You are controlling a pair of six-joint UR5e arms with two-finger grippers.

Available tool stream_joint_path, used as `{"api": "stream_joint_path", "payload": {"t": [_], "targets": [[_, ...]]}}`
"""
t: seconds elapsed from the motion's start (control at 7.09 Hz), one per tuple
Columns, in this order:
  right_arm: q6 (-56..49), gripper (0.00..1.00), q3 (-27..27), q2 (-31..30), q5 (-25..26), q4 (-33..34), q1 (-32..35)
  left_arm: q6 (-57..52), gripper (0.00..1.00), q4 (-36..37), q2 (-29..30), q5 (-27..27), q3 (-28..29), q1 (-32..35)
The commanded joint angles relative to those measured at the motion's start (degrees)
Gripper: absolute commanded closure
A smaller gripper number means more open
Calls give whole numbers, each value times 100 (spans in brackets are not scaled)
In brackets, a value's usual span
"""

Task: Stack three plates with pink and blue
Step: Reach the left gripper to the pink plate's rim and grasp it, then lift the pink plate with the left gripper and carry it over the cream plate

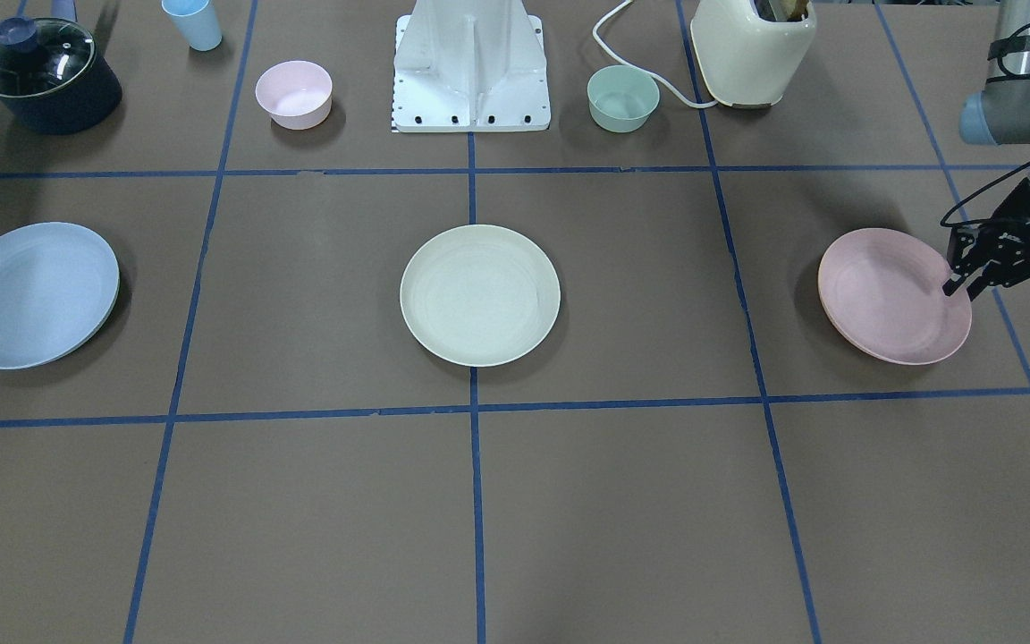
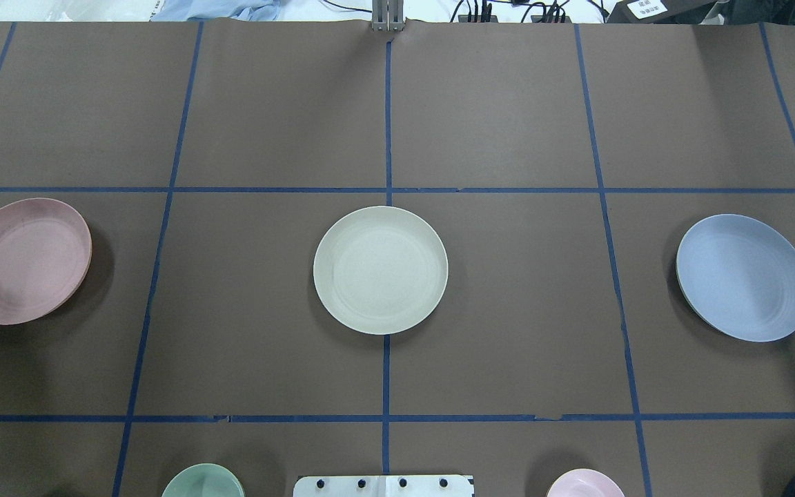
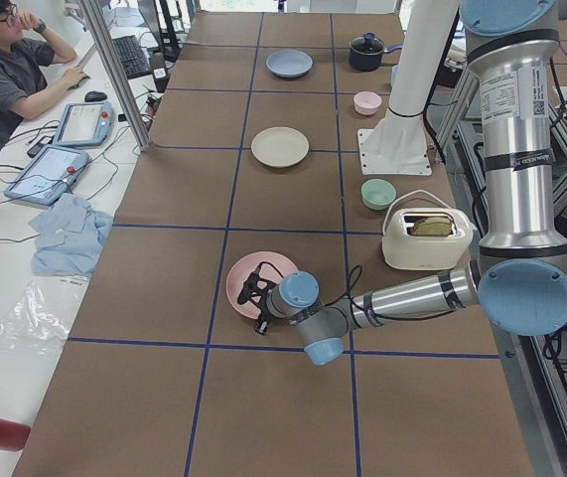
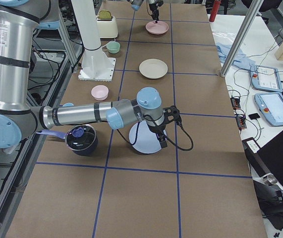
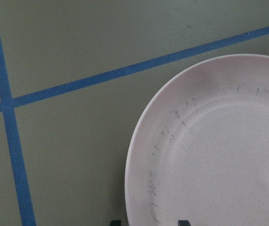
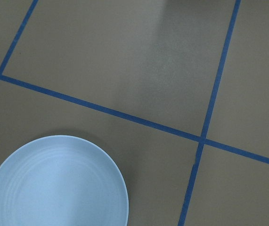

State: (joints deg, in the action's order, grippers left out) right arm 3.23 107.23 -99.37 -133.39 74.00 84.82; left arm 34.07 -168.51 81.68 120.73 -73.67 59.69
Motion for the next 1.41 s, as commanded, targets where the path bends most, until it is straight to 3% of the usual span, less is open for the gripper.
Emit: {"api": "stream_joint_path", "payload": {"t": [0.0, 0.28, 0.56, 0.71, 0.99, 1.13, 1.27], "targets": [[2, 0, 0, -4, -2, 0, 0, 108, 100, -103, 6, 12, -59, -27], [2, 0, -9, -4, -2, 0, 0, 241, 100, 19, 58, 117, -444, -19], [-7, 0, -44, -4, -11, 0, 0, 276, 100, 308, 260, 626, -647, 77], [-7, 0, -44, -4, -11, 0, 0, 285, 100, 893, 418, 636, -1083, 87], [2, 0, -44, -4, -20, 0, 0, 764, 100, 2588, 664, 636, -2479, 87], [11, 0, -53, -4, -20, 9, 0, 1560, 100, 2978, 1013, 618, -2859, 26], [11, 0, -61, -4, -29, 9, 0, 2221, 100, 3016, 1374, 549, -2881, -366]]}}
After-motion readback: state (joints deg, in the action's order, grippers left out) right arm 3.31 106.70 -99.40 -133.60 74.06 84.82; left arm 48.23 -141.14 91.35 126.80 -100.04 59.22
